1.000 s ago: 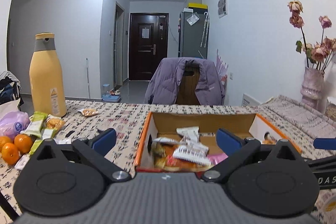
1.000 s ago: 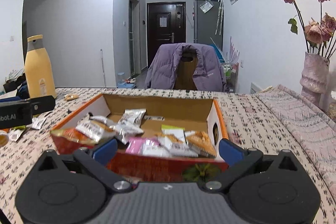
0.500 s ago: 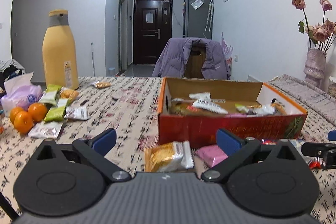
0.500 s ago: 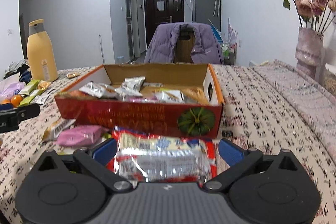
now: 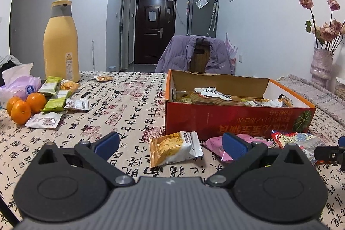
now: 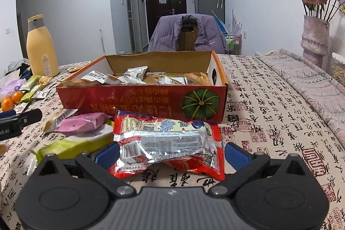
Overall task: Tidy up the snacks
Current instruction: 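Grasp the red-and-silver snack bag with the right tool and lift it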
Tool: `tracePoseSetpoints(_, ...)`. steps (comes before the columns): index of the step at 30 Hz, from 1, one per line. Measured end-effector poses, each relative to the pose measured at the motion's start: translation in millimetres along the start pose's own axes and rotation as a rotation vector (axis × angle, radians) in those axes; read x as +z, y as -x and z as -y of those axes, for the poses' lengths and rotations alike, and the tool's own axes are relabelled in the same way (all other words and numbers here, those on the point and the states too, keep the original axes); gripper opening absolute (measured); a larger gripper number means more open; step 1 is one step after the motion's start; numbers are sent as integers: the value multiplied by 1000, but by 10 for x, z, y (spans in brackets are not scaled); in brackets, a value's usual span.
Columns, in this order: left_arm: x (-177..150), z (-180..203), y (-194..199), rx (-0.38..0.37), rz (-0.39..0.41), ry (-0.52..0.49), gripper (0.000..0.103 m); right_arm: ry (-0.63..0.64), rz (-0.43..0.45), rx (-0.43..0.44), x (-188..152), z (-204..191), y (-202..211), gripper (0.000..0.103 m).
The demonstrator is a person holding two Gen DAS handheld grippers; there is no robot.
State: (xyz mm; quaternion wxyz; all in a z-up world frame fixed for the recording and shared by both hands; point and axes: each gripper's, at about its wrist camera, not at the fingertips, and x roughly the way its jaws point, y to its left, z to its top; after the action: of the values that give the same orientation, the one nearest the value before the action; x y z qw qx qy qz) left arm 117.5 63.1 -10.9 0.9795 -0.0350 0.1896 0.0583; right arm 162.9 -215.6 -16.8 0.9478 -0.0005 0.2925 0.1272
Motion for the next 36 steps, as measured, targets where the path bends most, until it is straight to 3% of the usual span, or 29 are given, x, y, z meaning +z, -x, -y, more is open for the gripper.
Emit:
tracePoseSetpoints(13,-19,-14,-20,-6,-15,11,103,56,-28,-9,156,-167,-257,103)
tracePoseSetpoints(19,-21,-25,-26,-4,-20,13,103,113,-102,-25,235,-201,-587,103)
tracePoseSetpoints(24,-23,-23,-38,-8,-29,20,103,163,-112,-36,180,-250,-655,103)
tracePoseSetpoints(30,-26,-35,-28,-12,-25,28,103,86,-124,10,126,-100,-751,103)
tracePoseSetpoints(36,-24,-33,-32,-11,-26,30,103,99,-127,17,118,-84,-749,103)
